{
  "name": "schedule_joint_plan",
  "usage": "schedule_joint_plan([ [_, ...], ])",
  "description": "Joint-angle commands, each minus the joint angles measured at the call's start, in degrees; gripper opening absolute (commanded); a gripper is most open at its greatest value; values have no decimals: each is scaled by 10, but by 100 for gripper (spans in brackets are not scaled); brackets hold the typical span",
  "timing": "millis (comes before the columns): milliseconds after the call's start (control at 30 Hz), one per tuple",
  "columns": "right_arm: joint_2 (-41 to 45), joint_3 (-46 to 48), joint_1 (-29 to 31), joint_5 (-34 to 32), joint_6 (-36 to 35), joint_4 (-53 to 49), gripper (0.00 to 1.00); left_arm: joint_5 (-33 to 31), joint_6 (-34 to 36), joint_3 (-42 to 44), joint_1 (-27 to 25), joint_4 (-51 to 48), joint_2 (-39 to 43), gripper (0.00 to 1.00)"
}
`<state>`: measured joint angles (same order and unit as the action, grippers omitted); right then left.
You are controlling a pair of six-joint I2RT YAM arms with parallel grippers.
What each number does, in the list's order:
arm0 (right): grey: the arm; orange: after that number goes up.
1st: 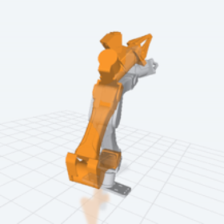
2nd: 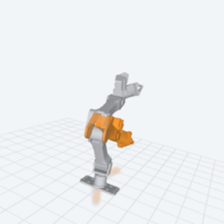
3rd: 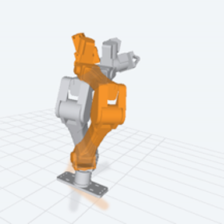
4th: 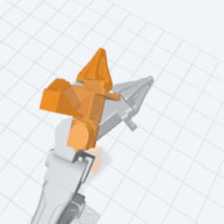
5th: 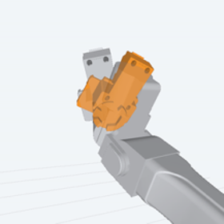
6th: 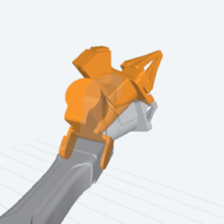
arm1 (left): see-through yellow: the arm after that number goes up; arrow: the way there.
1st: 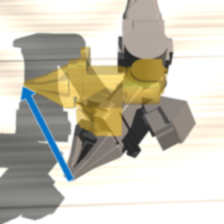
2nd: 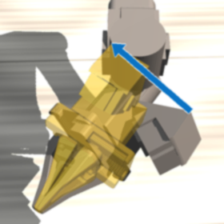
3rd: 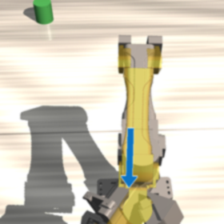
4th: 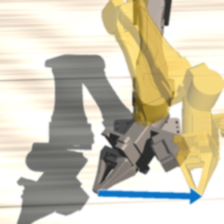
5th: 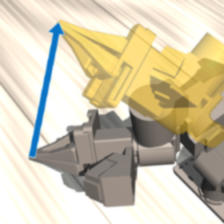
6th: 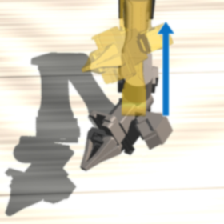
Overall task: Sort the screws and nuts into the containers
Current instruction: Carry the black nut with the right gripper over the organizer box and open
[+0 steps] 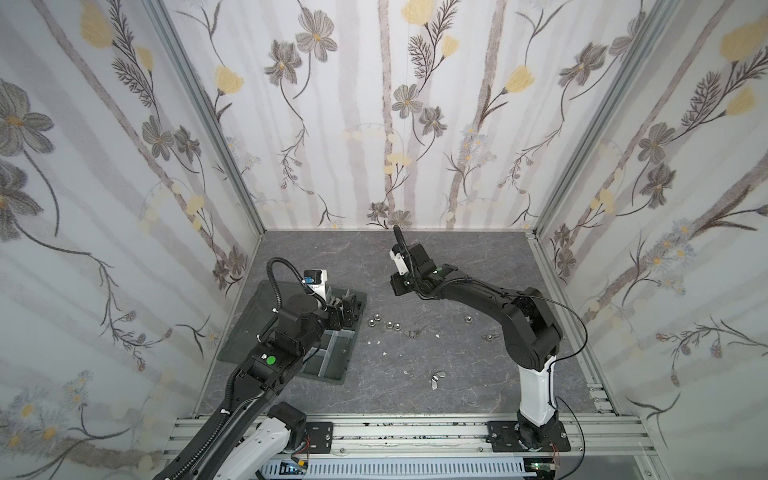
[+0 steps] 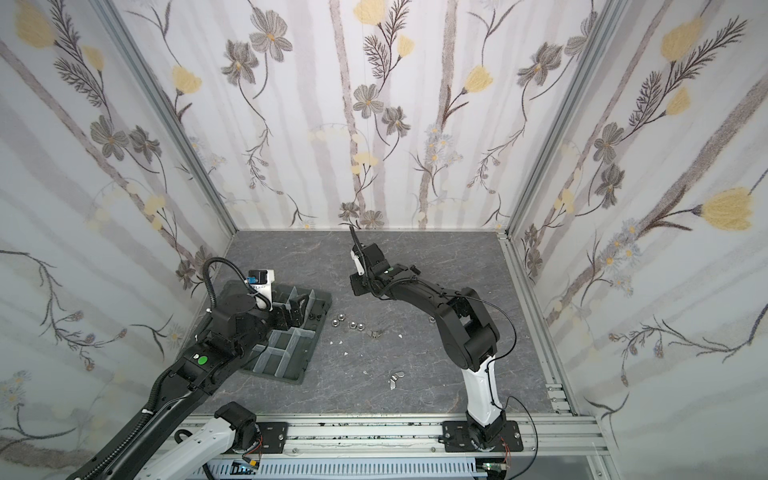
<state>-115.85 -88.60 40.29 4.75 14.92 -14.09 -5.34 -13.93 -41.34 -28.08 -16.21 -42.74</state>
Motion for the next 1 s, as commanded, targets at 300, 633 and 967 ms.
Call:
schedule_joint_plan([
  [300, -50, -54, 62, 43, 7, -4, 5, -17, -1, 4, 0, 19, 12, 100],
  [633, -85, -95, 96, 76, 20, 0, 5, -17, -3, 4, 0, 18, 15, 100],
  [967, -137, -152, 105, 89, 32, -4, 13, -19, 0, 3, 0, 16, 15, 100],
])
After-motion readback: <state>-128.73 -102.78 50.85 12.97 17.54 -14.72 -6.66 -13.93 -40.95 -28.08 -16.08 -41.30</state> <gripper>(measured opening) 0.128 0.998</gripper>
